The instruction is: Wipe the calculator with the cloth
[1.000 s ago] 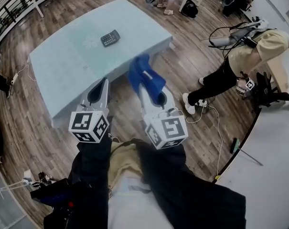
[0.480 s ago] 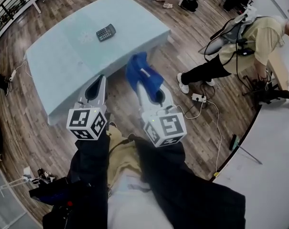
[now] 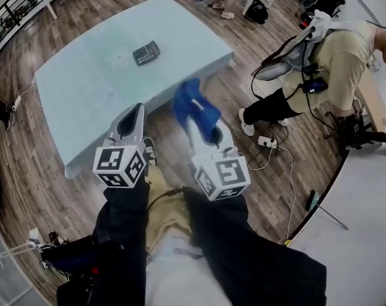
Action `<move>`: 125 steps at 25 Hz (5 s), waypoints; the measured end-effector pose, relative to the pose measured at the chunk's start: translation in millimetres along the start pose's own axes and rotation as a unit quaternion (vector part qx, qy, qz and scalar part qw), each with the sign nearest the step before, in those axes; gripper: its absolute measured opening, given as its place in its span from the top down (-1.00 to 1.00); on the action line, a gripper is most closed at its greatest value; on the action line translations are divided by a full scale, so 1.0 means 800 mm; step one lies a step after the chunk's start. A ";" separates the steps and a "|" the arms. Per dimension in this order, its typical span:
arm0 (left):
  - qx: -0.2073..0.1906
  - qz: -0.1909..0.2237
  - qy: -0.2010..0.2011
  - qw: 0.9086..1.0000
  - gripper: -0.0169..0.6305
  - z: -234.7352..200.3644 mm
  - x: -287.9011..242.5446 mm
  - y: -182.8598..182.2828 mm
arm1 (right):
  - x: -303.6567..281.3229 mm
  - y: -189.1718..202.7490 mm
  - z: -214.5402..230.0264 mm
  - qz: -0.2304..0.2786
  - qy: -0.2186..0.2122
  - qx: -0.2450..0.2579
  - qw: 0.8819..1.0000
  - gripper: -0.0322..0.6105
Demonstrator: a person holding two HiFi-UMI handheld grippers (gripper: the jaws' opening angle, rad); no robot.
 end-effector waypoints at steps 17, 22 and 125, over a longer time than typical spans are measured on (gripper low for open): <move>0.027 -0.031 -0.009 0.999 0.95 -0.178 -0.174 -0.046 | -0.264 -0.016 0.030 -0.036 0.008 0.000 0.999 0.70; 0.041 -0.047 -0.017 0.998 0.95 -0.242 -0.217 -0.053 | -0.348 -0.010 0.025 -0.057 0.005 -0.004 0.998 0.70; 0.183 -0.267 -0.187 0.927 0.95 -0.430 -0.331 0.179 | -0.678 0.265 0.073 -0.291 -0.158 0.102 0.938 0.70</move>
Point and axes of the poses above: the fingertips, and each gripper's own axes: x backward along the fingers, z to its right, y out of its underside, the point moved 8 cm from there along x, backward along the fingers, and after that the axes turned 2 degrees about z, right-handed, at the moved point
